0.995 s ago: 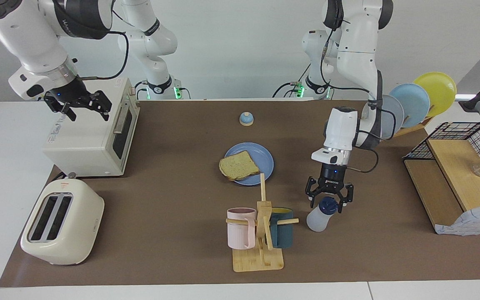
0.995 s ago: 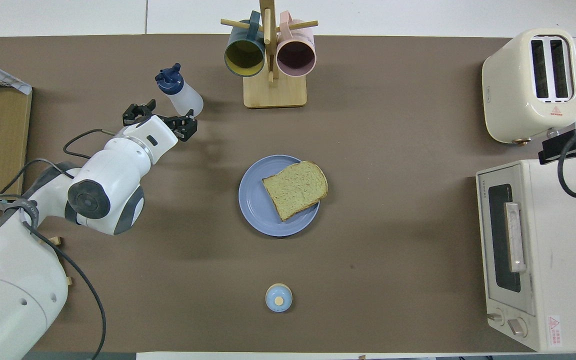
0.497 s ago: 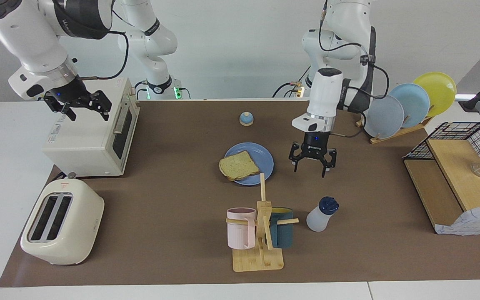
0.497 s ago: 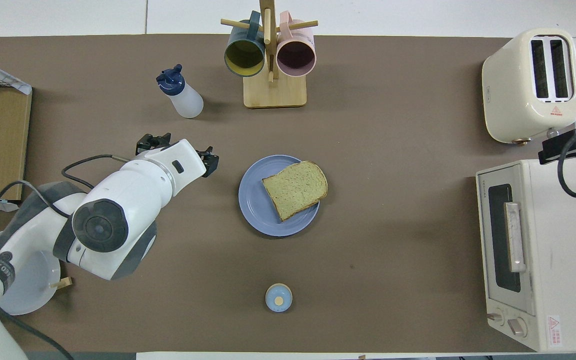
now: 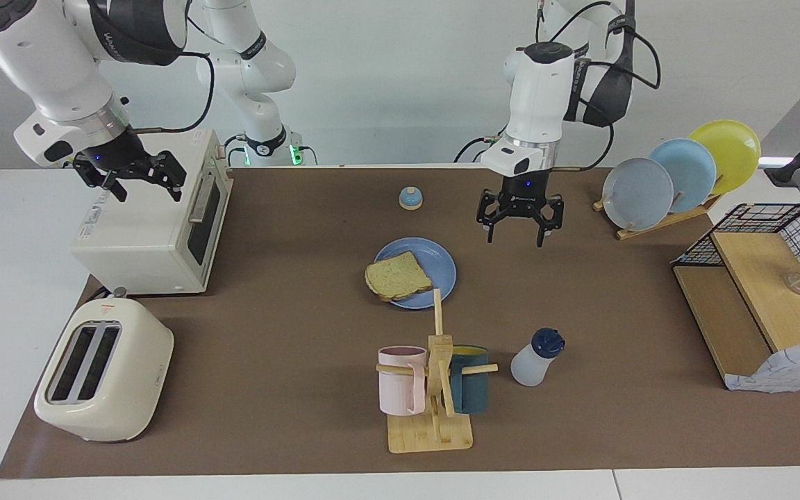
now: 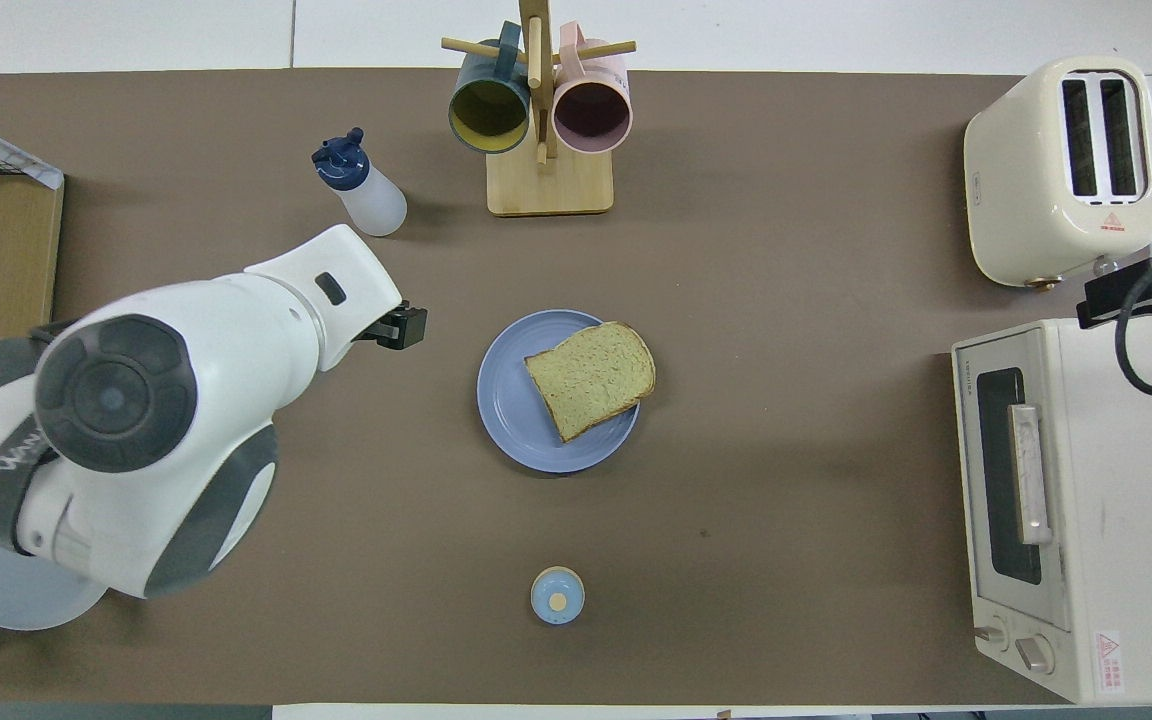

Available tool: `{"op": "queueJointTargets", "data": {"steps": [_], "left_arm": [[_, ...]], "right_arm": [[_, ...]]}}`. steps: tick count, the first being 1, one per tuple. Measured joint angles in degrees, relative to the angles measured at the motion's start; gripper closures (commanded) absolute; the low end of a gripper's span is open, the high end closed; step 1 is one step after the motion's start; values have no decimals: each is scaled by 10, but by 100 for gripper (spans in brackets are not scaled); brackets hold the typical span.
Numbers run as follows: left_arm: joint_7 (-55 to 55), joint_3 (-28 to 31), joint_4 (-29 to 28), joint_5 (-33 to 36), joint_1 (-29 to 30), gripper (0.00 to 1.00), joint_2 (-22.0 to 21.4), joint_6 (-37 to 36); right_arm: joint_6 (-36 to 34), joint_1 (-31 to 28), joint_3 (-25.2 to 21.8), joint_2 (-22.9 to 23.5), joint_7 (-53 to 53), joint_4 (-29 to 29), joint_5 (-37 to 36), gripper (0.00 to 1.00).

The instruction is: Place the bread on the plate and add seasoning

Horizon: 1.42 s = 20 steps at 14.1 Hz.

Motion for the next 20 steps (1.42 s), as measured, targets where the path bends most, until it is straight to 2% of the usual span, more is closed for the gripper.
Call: {"op": "queueJointTargets", "data": {"steps": [4,7,9,16,18,20], "left_arm": [[147,8,101,-42,81,0,-2,-170],[274,12,116,-47,168,0,-13,-239],[321,13,116,-50,208,0,-20,-255],[326,4,118,-50,214,0,-28,-257],[288,-4,122,-50,223,0,-29,-260],[257,-41,152,-51,259,0,-25,-307]], "right_arm": [[0,0,0,0,0,0,0,0],[0,0,0,0,0,0,0,0],[0,0,0,0,0,0,0,0],[0,0,0,0,0,0,0,0],[0,0,0,0,0,0,0,0],[0,0,0,0,0,0,0,0]]}}
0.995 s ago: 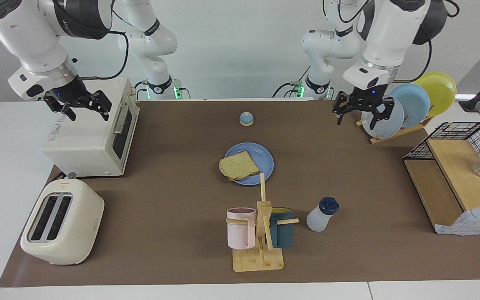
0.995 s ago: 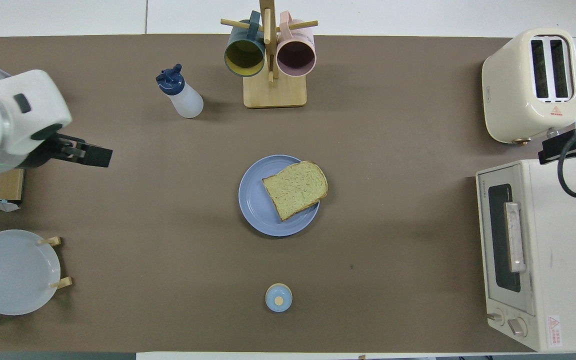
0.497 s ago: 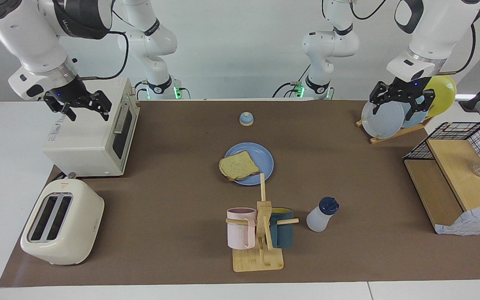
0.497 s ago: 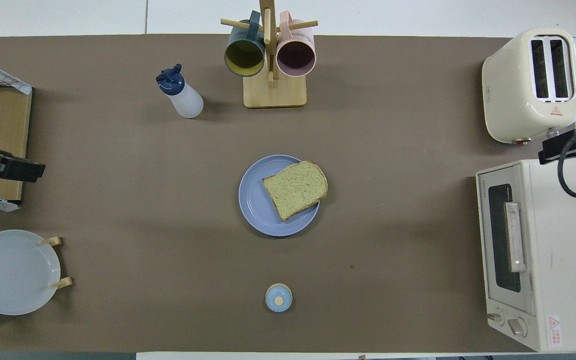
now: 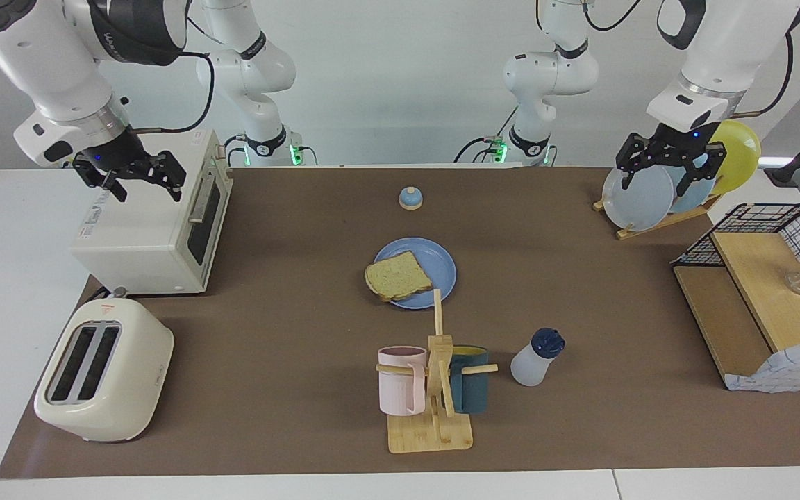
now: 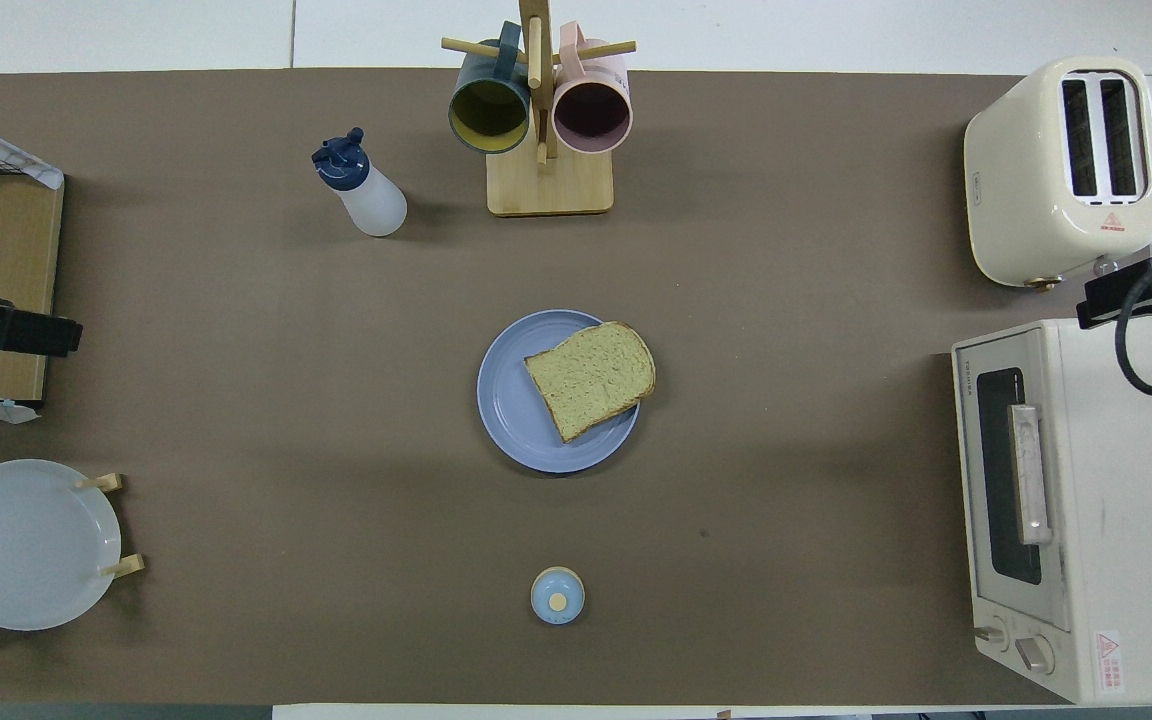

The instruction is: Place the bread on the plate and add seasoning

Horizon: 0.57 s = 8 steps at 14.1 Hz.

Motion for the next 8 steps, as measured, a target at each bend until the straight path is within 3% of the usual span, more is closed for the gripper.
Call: {"op": "queueJointTargets", "data": {"steps": [2,4,6,8], "left_arm": [[-9,-16,61,-4,13,0,18,-89],[-20,-18,119,-8,12,0,40,-134],[-48,-20,111,-9,11,0,47,-122],[-59,-21,67,-10,11,0,46,-79]], "right_arm": [[0,0,0,0,0,0,0,0],[0,0,0,0,0,0,0,0],[0,0,0,0,0,0,0,0],[0,0,0,0,0,0,0,0]]}}
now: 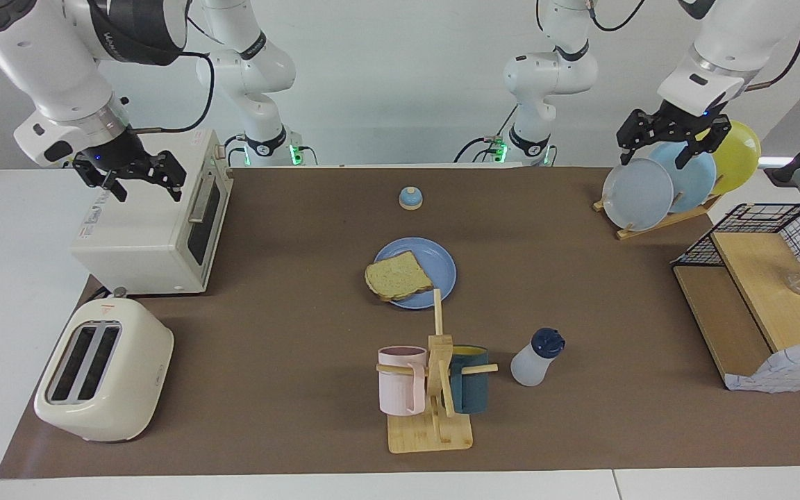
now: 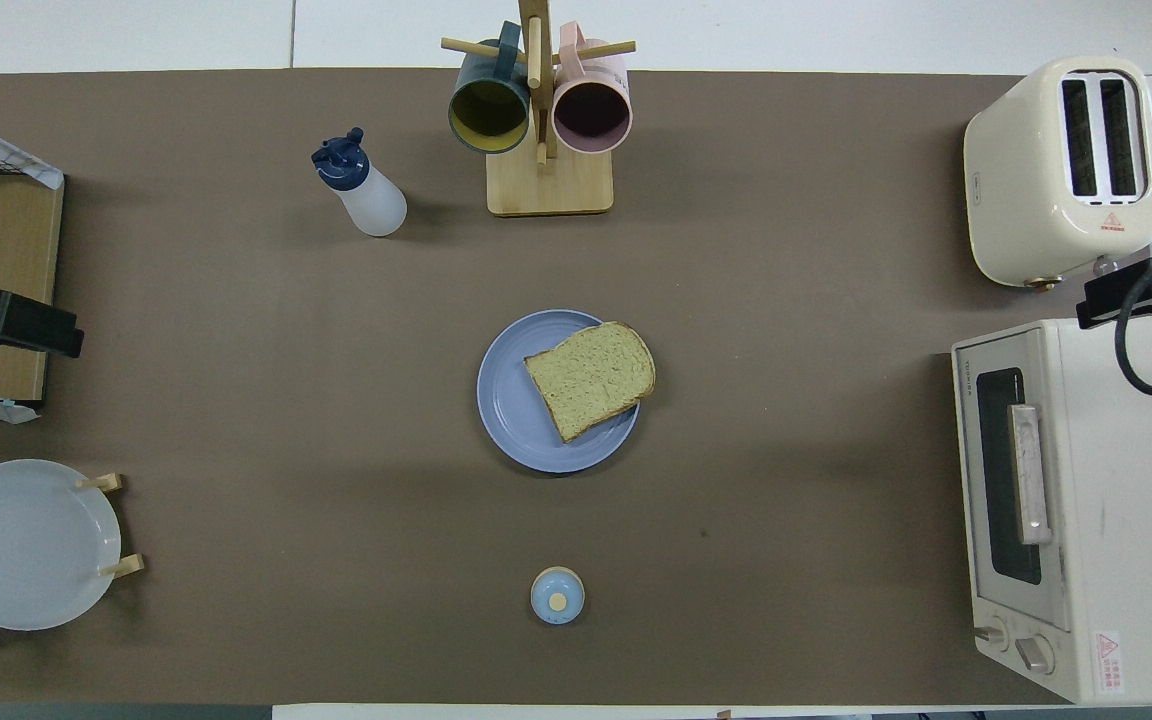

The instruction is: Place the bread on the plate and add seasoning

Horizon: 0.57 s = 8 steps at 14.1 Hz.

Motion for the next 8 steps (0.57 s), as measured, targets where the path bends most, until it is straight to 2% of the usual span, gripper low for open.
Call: {"op": "queueJointTargets", "data": {"steps": [2,8], "left_arm": [[-3,2,-28,0,1,0,-2,23],[14,44,-29,-11,4,0,-13,36]], "right_arm": [[0,0,0,0,0,0,0,0],[0,0,0,0,0,0,0,0]]}}
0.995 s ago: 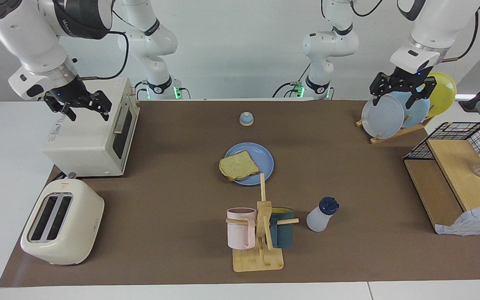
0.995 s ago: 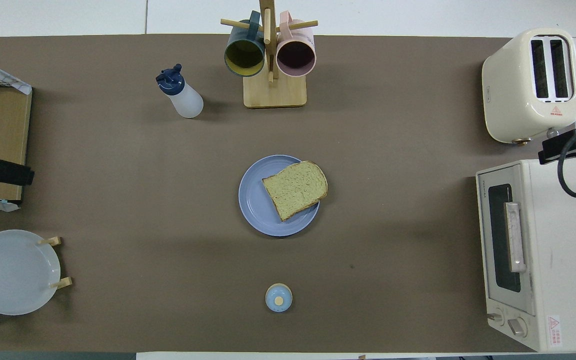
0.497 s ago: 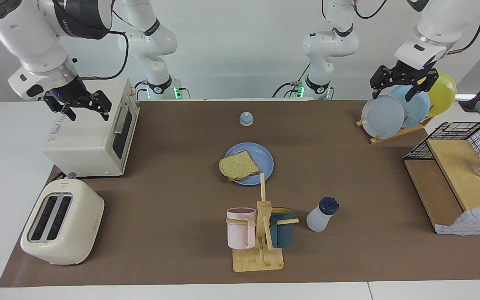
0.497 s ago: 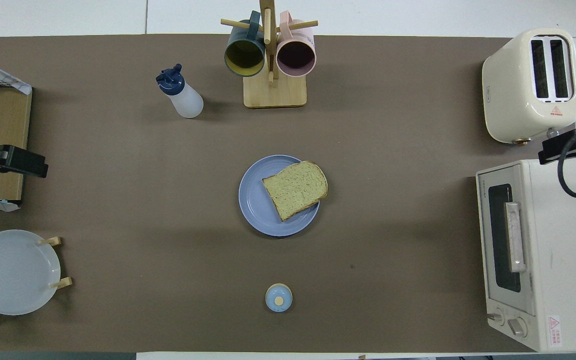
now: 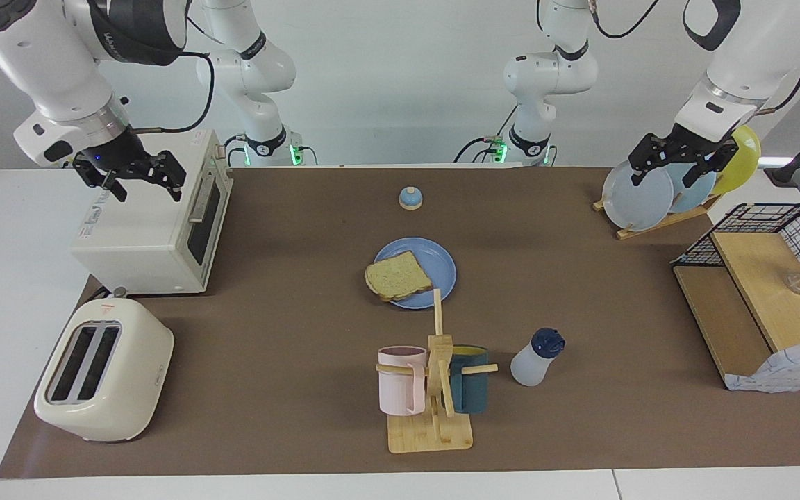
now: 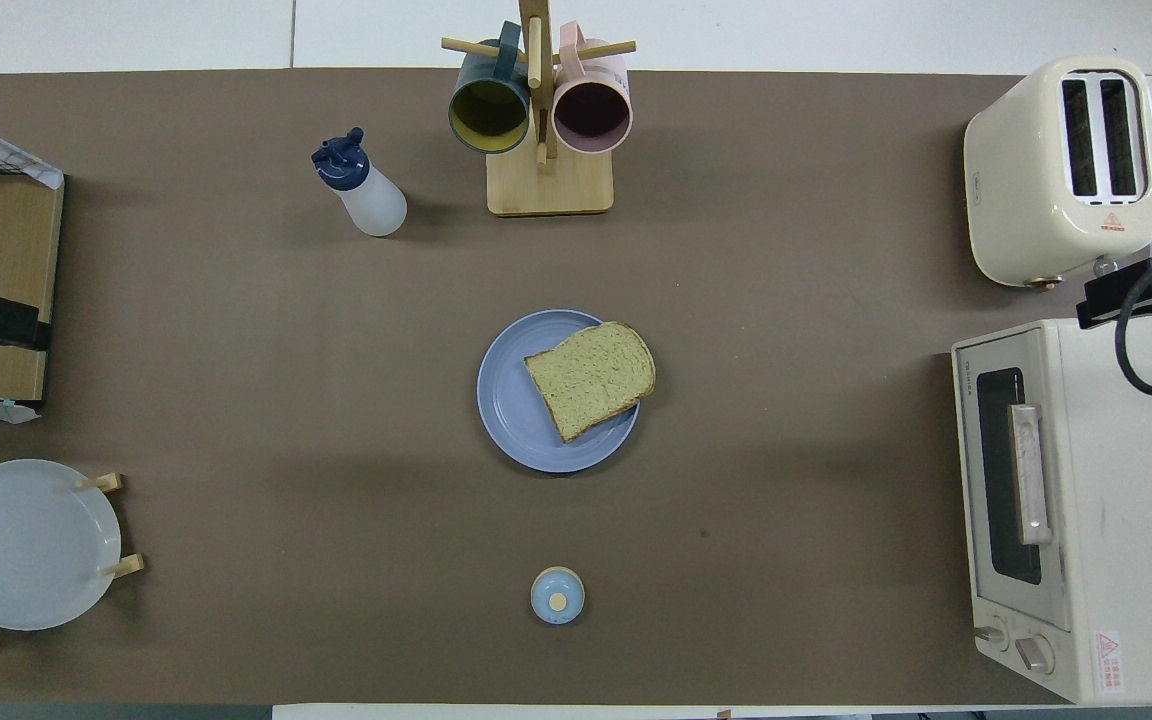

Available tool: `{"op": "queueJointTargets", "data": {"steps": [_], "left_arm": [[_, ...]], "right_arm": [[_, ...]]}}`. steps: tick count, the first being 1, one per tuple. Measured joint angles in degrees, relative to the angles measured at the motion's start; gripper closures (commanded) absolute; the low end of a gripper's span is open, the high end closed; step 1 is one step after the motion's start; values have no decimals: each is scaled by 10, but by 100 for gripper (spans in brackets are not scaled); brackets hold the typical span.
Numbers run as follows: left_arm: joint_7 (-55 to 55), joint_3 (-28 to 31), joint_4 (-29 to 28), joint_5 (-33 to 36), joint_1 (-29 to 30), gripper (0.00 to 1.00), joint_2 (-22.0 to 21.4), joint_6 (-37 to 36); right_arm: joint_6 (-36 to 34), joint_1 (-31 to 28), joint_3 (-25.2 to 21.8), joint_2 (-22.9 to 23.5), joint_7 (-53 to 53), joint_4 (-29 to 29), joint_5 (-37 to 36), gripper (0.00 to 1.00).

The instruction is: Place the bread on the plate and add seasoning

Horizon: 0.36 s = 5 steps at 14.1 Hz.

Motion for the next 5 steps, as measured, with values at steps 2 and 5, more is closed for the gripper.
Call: {"op": "queueJointTargets", "data": {"steps": [2,5], "left_arm": [[0,-1,0,0,0,0,-1,1],[0,-1,0,0,0,0,-1,3]], "right_arm": [[0,0,0,0,0,0,0,0],[0,0,0,0,0,0,0,0]]}}
